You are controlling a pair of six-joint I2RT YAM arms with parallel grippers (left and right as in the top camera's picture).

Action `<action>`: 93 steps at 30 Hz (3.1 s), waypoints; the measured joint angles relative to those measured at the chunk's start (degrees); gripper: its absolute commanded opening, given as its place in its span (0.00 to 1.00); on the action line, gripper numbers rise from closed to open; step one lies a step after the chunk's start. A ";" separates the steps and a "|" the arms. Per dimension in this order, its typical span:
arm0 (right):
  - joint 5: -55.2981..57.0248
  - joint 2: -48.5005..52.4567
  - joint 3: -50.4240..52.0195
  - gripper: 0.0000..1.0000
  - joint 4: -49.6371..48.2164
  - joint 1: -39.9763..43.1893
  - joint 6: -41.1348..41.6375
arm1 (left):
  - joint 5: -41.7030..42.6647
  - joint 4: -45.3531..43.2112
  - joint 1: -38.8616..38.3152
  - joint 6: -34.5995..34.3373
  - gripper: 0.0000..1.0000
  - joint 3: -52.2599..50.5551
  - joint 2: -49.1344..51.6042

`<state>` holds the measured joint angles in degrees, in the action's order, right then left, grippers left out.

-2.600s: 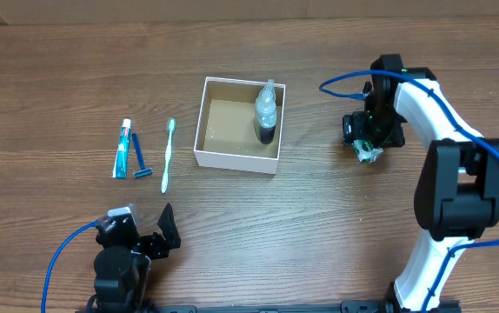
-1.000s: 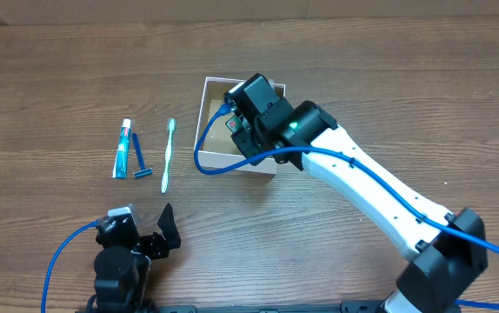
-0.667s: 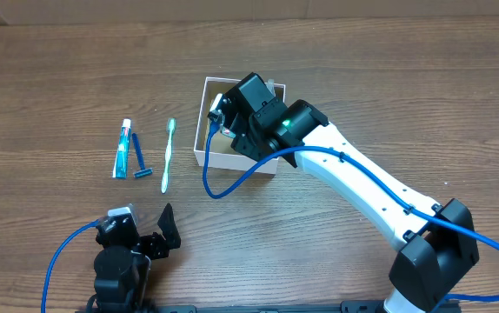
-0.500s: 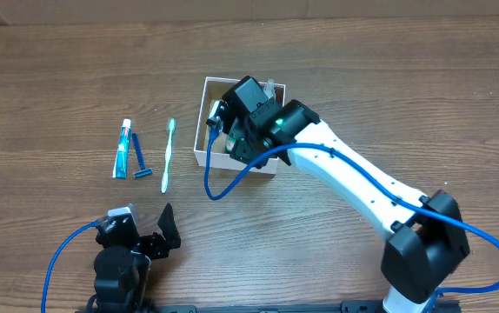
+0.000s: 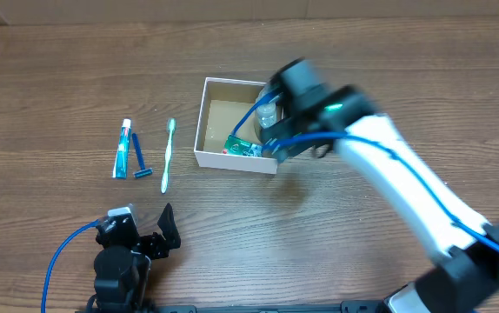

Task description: Pack container

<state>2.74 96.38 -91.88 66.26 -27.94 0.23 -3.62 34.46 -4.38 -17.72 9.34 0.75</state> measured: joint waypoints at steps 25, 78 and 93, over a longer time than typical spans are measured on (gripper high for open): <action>-14.99 -1.27 -0.17 1.00 2.29 30.86 12.02 | -9.73 -1.16 0.00 0.04 1.00 22.91 21.42; -15.02 -1.27 -0.17 1.00 2.27 30.84 12.15 | 6.67 -13.35 15.98 26.53 0.17 55.56 110.07; -15.02 -1.27 -0.17 1.00 2.27 30.84 12.20 | 7.87 16.57 14.36 22.27 0.06 74.66 107.47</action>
<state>-12.27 95.11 -92.05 68.53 2.90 12.43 4.25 51.03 9.98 4.56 84.01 108.22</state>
